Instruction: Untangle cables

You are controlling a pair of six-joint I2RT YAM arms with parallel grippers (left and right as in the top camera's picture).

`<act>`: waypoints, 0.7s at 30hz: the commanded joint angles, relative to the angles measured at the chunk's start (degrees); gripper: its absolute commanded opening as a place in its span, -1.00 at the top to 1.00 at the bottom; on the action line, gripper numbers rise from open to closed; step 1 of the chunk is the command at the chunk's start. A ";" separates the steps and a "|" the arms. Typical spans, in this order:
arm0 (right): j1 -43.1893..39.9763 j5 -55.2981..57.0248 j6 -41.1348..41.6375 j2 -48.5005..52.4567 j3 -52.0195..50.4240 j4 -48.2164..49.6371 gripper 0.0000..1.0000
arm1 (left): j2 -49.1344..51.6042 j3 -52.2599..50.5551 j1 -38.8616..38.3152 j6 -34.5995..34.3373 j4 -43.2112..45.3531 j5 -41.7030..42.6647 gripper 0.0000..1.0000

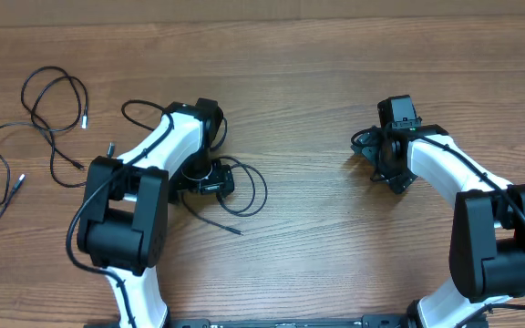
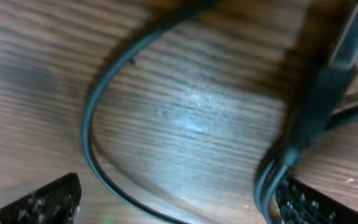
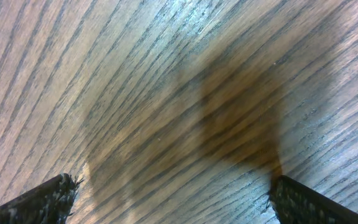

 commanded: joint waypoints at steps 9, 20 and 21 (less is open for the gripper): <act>0.15 -1.99 0.44 0.44 -0.76 0.17 -1.00 | 0.72 -6.88 -1.51 0.46 8.44 6.40 0.92; 0.15 -1.99 0.46 0.44 -0.79 0.17 -1.00 | 0.63 10.43 -1.14 9.90 -9.92 7.34 -1.00; 0.15 -1.99 0.46 0.44 -0.76 0.17 -1.00 | 0.63 11.74 -1.16 9.92 -11.10 7.52 -1.00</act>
